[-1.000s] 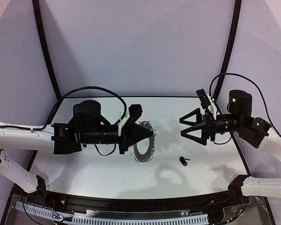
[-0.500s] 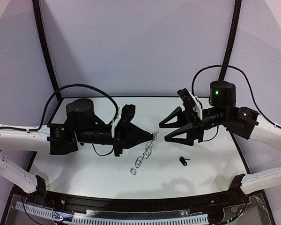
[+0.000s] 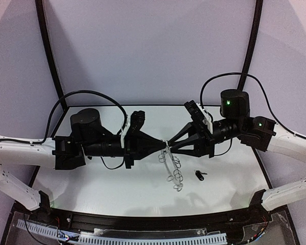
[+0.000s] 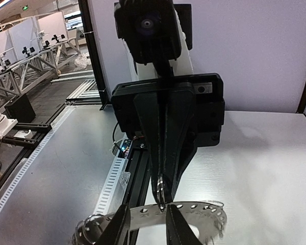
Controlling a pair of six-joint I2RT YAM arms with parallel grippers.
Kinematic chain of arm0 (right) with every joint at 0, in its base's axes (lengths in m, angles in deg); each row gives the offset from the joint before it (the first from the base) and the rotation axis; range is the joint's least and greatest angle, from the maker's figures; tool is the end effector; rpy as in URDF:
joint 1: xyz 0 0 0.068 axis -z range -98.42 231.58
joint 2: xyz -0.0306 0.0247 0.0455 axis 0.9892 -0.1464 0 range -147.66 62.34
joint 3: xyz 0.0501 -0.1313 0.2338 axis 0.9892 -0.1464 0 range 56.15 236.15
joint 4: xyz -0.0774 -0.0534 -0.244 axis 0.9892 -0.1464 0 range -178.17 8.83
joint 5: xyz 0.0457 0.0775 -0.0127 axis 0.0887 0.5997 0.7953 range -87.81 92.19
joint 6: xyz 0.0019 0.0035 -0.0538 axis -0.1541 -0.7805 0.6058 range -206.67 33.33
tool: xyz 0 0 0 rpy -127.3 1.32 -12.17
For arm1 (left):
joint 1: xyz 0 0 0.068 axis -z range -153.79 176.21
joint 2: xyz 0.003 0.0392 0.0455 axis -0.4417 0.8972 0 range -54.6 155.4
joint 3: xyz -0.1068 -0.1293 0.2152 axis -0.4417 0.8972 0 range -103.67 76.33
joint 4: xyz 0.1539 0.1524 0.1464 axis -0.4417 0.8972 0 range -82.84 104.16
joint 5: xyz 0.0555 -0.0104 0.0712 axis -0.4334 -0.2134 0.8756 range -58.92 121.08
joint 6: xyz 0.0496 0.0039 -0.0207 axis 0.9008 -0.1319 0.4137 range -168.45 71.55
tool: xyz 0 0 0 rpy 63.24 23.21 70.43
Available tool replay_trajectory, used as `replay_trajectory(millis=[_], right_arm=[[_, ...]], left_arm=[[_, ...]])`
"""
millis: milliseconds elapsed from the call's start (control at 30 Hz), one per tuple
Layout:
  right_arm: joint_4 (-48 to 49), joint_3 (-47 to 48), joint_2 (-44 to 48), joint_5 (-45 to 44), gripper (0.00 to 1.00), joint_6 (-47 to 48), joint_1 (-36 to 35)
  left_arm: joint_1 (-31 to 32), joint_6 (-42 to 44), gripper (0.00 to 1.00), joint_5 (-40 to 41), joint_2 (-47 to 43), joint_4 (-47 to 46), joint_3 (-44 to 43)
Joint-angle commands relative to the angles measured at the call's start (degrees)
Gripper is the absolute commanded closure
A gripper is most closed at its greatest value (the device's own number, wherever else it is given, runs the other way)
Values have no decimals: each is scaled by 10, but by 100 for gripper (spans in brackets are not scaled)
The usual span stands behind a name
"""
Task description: Put the keys on the keyring
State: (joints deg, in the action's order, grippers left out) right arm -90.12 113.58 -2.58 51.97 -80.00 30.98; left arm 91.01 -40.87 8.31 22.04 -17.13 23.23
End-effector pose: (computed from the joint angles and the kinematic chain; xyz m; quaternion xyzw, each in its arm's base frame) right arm 0.1388 0.2119 0.3526 -0.5694 0.5169 0.5158 0.3776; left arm 0.1213 -0.2903 0.3289 0.5200 0.4729 -0.4558 0.5462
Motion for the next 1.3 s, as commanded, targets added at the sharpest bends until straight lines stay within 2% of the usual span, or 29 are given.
replay_trajectory(millis=[0, 300, 367, 433, 667, 800, 900, 1000, 1167, 1267], right_arm=[[26, 13, -6, -8, 75, -6, -9], [58, 9, -10, -4, 83, -20, -12], [60, 10, -11, -5, 89, -21, -13], [58, 11, -12, -6, 100, -20, -15], [26, 14, -4, -40, 100, 14, -22], [-13, 27, 5, -58, 100, 48, -24], [-48, 42, 5, -85, 100, 63, -24], [-70, 54, 0, -104, 100, 62, -24], [-97, 70, -7, -121, 100, 54, -25], [-120, 84, -16, -138, 100, 54, -24]], left_arm=[[1, -7, 99, 1, -11, -30, 5], [1, -10, 99, -5, -9, -24, 5], [1, -11, 99, -6, -9, -22, 5], [1, -12, 99, -8, -9, -23, 5], [1, -20, 98, 1, -14, -25, 11], [1, -30, 57, 23, -18, -2, 10], [1, -36, 36, 38, -29, 34, 11], [1, -41, 29, 58, -47, 62, 17], [1, -46, 27, 116, -68, 117, 17], [1, -52, 27, 119, -68, 150, 2]])
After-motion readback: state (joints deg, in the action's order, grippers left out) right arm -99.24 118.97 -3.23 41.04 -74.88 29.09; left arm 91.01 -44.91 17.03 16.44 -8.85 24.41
